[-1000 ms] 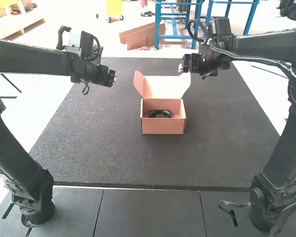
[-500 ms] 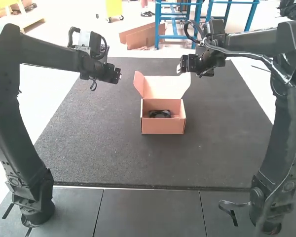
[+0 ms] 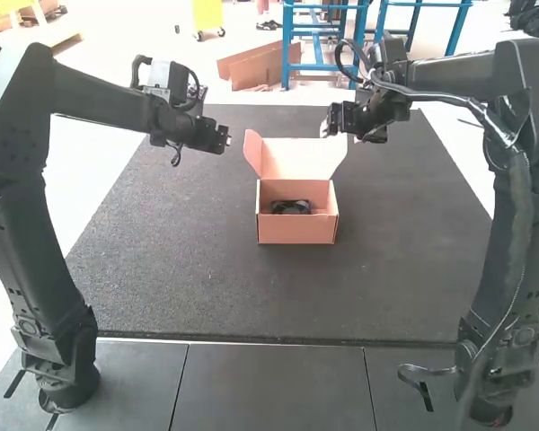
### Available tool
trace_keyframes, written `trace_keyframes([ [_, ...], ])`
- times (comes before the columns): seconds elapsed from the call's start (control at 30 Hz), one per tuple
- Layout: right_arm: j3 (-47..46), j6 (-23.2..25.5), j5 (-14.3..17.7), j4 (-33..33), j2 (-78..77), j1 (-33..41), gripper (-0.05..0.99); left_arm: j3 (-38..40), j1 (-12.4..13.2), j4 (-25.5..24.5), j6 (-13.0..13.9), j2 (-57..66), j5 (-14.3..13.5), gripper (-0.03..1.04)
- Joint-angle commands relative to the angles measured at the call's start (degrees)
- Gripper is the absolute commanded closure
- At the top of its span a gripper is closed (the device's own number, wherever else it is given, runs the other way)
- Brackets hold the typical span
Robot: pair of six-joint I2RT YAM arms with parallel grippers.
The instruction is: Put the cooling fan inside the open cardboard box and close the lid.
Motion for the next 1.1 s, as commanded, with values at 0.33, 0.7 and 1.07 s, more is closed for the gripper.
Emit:
trace_keyframes([
  [0.33, 2.0, 1.6, -1.9, -0.6, -0.3, -1.7, 0.04, 1.7, -2.3, 3.0, -0.6, 3.0, 2.1, 0.04],
  [0.7, 2.1, 1.7, -3.0, -0.8, -0.6, -2.4, 0.03, 2.7, -4.1, 5.8, -1.0, 4.0, 2.0, 0.04],
  [1.07, 1.9, 2.1, -4.5, -0.9, -0.6, -2.3, 0.06, 2.7, -6.0, 7.4, -1.8, 4.2, 2.1, 0.04],
])
